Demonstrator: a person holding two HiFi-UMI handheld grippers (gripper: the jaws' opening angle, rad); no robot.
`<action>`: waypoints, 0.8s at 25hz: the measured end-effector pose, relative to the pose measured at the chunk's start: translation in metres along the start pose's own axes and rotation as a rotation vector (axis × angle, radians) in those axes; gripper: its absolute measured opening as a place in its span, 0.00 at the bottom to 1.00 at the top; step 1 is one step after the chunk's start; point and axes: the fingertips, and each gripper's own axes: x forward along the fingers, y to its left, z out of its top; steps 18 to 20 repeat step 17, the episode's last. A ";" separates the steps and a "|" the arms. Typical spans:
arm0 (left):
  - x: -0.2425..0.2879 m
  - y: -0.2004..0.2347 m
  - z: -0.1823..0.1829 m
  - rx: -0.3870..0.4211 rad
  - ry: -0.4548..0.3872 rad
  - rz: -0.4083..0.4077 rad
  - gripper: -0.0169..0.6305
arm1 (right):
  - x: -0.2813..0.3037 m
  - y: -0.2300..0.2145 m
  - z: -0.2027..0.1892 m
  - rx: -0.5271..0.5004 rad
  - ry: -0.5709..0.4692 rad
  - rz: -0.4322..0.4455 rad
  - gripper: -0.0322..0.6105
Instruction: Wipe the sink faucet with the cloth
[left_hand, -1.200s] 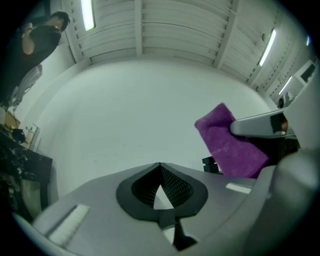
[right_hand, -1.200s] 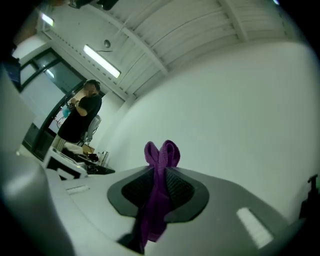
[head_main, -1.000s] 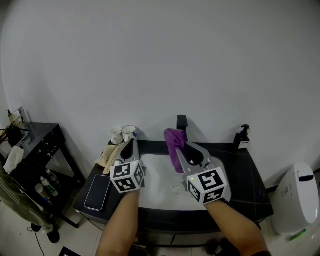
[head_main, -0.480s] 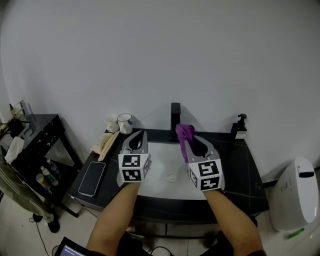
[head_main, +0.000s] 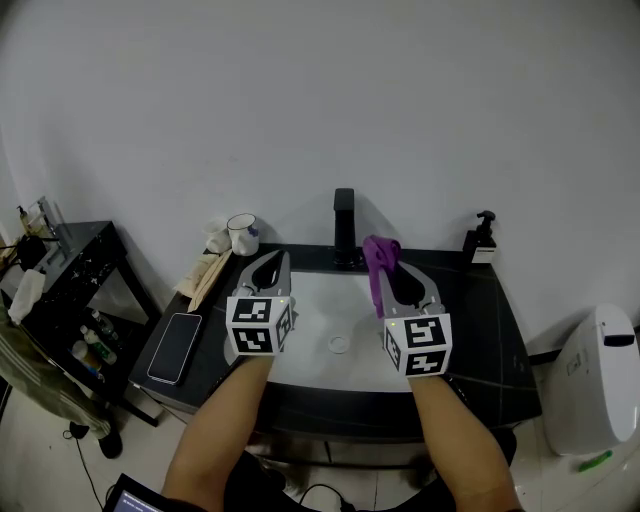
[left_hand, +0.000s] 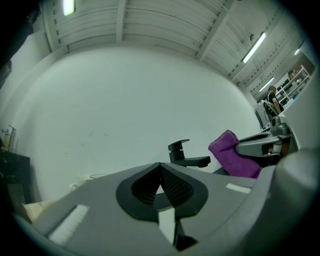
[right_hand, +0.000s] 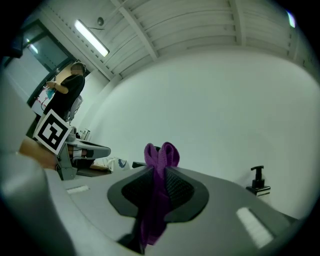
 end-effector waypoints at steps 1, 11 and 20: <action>0.001 -0.001 0.000 -0.005 0.001 -0.003 0.05 | 0.001 0.000 -0.003 0.004 0.011 0.001 0.16; 0.002 -0.004 -0.006 0.007 0.023 -0.011 0.05 | 0.002 -0.004 -0.011 0.034 0.030 -0.002 0.16; 0.004 -0.008 -0.004 0.013 0.016 -0.024 0.05 | 0.006 -0.002 -0.008 0.023 0.020 0.010 0.16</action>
